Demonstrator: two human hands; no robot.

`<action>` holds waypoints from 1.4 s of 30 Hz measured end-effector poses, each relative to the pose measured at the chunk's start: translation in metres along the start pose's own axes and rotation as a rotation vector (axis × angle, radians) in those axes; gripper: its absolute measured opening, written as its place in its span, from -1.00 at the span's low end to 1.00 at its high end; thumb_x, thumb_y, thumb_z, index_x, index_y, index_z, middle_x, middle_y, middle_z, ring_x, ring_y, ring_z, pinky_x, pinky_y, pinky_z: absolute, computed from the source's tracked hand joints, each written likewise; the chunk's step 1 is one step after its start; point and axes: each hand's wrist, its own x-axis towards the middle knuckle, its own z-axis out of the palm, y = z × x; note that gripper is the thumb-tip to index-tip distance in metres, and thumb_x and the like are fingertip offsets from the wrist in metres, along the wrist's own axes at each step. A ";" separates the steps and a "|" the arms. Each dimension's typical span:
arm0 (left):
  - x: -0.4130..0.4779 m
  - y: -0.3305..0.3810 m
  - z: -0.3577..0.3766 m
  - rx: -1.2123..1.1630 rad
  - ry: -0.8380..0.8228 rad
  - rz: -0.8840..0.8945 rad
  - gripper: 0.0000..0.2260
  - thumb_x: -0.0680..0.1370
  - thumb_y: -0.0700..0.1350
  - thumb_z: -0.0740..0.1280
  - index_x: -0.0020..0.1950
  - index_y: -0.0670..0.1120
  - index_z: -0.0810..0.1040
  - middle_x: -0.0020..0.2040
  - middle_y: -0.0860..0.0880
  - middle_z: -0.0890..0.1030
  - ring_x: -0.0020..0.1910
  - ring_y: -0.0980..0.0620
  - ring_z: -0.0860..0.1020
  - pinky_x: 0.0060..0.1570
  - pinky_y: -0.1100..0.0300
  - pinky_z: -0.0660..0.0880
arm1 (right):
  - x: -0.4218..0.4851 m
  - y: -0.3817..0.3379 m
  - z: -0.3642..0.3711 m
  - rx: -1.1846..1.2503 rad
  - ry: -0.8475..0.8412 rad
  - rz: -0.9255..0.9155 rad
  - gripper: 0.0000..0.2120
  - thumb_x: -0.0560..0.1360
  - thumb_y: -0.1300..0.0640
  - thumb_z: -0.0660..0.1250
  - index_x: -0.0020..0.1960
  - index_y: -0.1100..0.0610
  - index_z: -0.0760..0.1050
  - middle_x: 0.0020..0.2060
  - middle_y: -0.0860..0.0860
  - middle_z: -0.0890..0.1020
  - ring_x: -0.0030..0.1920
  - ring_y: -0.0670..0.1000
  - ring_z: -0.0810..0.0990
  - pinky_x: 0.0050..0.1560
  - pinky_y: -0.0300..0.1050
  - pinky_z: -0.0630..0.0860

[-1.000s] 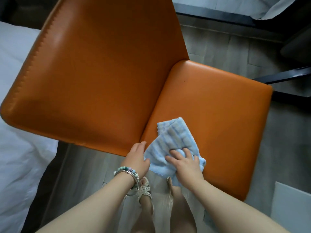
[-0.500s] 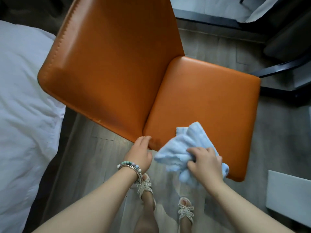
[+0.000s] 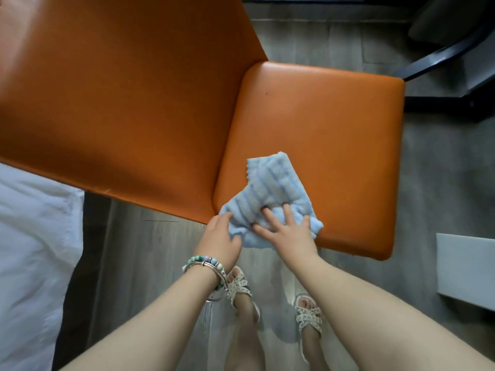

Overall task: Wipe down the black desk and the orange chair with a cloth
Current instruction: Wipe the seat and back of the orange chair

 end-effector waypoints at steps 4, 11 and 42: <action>-0.006 0.023 0.014 0.072 -0.024 0.045 -0.55 0.52 -0.17 0.22 0.41 -0.06 0.28 0.40 -0.01 0.32 0.35 0.01 0.31 0.25 0.21 0.27 | -0.059 0.038 0.019 -0.094 0.177 0.113 -0.49 0.05 0.15 0.60 -0.06 -0.20 0.64 0.07 -0.02 0.65 -0.05 0.31 0.61 -0.40 0.07 0.55; -0.012 0.055 0.038 0.144 -0.061 0.103 -0.58 0.54 -0.13 0.20 0.41 -0.05 0.28 0.40 0.02 0.31 0.36 0.04 0.31 0.27 0.18 0.29 | -0.148 0.110 0.079 0.046 -0.141 0.426 -0.55 0.59 0.05 0.07 0.41 -0.29 0.10 0.48 -0.07 0.03 0.35 0.17 0.14 0.11 -0.04 0.35; 0.000 0.092 0.026 0.244 -0.202 0.152 -0.52 0.53 -0.11 0.20 0.45 -0.04 0.21 0.41 -0.02 0.28 0.36 -0.01 0.33 0.32 0.16 0.28 | -0.104 0.080 0.005 0.687 0.387 0.811 -0.41 0.44 0.16 0.30 0.42 -0.13 0.26 0.47 -0.04 0.18 0.25 0.14 0.29 0.25 -0.02 0.31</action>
